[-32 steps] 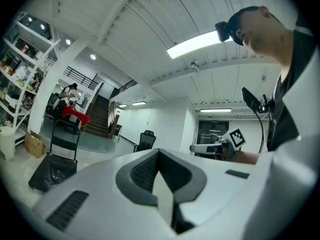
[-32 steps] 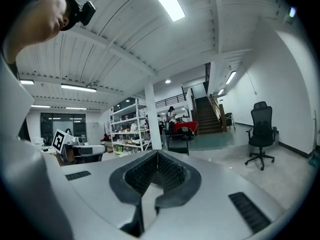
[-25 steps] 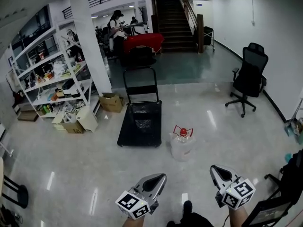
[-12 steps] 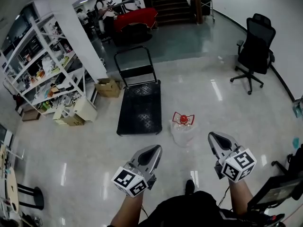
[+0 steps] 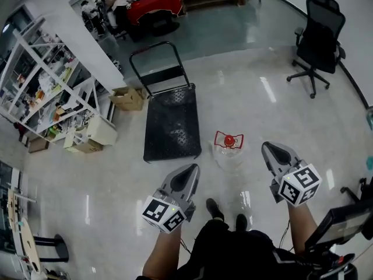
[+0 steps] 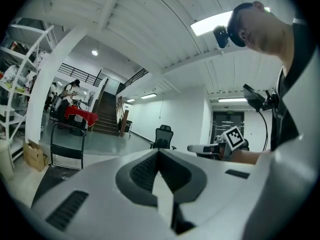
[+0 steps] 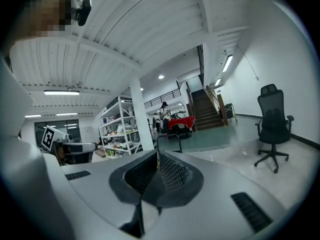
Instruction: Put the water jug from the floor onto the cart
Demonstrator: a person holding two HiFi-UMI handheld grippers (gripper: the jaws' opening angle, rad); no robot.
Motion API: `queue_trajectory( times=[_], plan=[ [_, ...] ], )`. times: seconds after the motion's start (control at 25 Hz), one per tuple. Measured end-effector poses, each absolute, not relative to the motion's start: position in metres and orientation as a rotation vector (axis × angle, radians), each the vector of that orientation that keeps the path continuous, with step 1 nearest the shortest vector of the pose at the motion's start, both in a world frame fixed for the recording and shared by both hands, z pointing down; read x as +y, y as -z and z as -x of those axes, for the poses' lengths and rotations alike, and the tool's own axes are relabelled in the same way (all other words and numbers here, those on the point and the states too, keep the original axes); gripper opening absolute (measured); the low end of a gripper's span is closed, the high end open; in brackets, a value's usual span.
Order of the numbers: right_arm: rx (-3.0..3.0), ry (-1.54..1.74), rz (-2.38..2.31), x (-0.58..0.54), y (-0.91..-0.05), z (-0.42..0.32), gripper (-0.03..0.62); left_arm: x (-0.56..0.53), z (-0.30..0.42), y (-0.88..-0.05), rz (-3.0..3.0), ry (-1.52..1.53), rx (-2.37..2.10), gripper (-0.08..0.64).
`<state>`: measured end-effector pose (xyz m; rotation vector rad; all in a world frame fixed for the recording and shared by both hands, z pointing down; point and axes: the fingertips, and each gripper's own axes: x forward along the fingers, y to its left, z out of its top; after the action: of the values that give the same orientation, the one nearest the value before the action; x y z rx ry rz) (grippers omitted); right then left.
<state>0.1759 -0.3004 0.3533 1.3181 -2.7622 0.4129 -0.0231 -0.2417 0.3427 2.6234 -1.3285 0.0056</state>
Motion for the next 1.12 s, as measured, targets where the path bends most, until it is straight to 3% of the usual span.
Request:
queue_trajectory(
  times=[0.52,0.64,1.12],
  plan=[
    [-2.597,-0.469,-1.432,-0.422,-0.408,-0.117,0.008,-0.38,0.093,-0.388,-2.605,0.009,-1.254,0.0],
    [-2.587,-0.498,-1.434,-0.451,-0.422,-0.108,0.047,-0.409,0.101,-0.403,-2.579,-0.015,-1.23,0.0],
    [-2.367,-0.813,-1.351,-0.573,-0.569,-0.143,0.115,-0.531,0.048,-0.515,-2.373,-0.271,-1.098,0.0]
  ],
)
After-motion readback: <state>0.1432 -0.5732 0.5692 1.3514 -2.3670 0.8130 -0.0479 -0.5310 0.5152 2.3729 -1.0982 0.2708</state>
